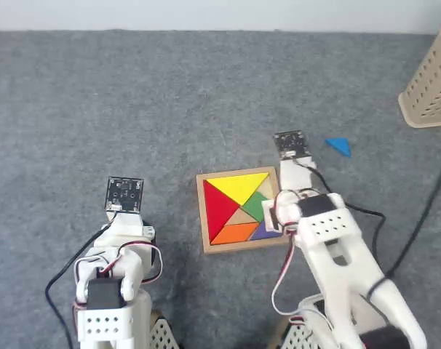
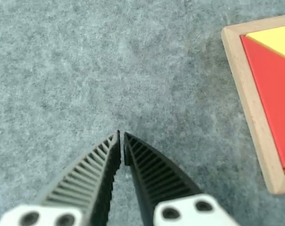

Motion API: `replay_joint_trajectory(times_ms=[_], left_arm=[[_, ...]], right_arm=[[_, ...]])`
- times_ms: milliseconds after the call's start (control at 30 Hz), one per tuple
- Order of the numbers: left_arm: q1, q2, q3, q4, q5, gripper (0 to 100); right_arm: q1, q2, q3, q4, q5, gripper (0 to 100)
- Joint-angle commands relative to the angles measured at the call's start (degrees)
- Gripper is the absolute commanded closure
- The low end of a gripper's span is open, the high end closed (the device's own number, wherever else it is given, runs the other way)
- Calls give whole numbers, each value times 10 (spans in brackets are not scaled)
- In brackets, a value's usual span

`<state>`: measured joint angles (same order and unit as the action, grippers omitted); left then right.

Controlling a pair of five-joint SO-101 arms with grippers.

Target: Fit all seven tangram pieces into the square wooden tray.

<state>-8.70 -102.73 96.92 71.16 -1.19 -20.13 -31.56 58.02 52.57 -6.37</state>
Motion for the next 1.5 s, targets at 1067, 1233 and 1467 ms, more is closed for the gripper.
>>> replay_joint_trajectory(times_ms=[1067,1233,1467], left_arm=[[-1,-4,-3,4,4,989],[-1,-4,-3,4,4,989],[-1,-4,-3,4,4,989]], right_arm=[[-13,-82,106,-102,85,992],[-12,-81,107,-100,85,992],[-13,-81,104,-78,139,992]])
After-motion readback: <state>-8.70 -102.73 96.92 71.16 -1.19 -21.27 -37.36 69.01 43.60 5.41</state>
